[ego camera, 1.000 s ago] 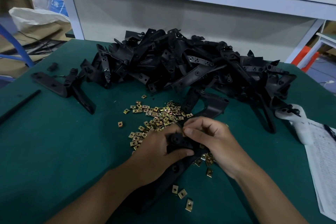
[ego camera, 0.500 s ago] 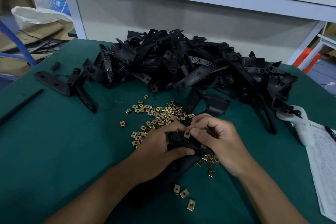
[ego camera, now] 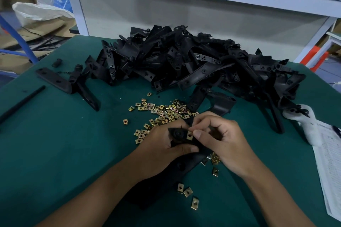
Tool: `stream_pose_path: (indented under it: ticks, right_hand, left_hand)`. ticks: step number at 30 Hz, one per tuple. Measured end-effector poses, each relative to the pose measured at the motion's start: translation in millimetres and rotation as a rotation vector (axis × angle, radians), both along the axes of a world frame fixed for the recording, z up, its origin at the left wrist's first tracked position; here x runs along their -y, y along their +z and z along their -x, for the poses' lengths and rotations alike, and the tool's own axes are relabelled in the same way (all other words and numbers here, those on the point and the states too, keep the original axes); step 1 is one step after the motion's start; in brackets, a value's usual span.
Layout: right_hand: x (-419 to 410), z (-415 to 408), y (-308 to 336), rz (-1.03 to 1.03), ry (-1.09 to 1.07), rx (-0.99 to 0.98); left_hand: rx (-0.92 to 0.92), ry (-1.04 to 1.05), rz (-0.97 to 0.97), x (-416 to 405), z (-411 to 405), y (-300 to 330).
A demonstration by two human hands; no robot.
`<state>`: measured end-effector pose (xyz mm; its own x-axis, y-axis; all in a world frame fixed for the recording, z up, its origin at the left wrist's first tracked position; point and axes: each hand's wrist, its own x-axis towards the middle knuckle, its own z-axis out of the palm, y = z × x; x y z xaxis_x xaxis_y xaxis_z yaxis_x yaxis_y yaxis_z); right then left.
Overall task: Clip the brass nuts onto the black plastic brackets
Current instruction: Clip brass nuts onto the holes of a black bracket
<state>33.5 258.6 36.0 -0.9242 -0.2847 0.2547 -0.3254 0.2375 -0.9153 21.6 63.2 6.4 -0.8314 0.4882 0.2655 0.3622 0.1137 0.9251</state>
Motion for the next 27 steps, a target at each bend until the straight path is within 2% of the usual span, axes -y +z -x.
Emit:
stream_pose_path:
  ticks: [4, 7, 10, 12, 18, 23, 27]
  right_hand:
    - [-1.8, -1.4, 0.5, -0.015, 0.024, -0.017]
    - [-5.1, -2.2, 4.7, -0.068, 0.067, -0.021]
    - [-11.0, -1.7, 13.1, -0.008, -0.023, -0.037]
    - [-15.8, -3.4, 21.4, 0.003, -0.097, -0.074]
    - [-34.9, -41.1, 50.9, -0.136, -0.198, -0.175]
    - [-77.0, -112.0, 72.9, -0.140, -0.389, -0.252]
    - [-114.7, -181.0, 79.6, -0.129, -0.596, -0.283]
  left_hand:
    - [0.019, 0.017, -0.042, -0.6, -3.3, 5.0]
    - [0.094, 0.101, -0.153, 0.0, -1.1, 9.8]
    - [0.120, 0.098, -0.293, 2.0, -2.2, 14.7]
    - [0.130, 0.110, -0.311, 3.7, -5.5, 21.5]
    - [-0.132, 0.180, -0.147, -2.6, -23.5, 52.0]
    - [-0.256, -0.008, -0.044, -50.4, -54.0, 76.2]
    - [-0.428, -0.144, 0.003, -108.3, -80.5, 90.9]
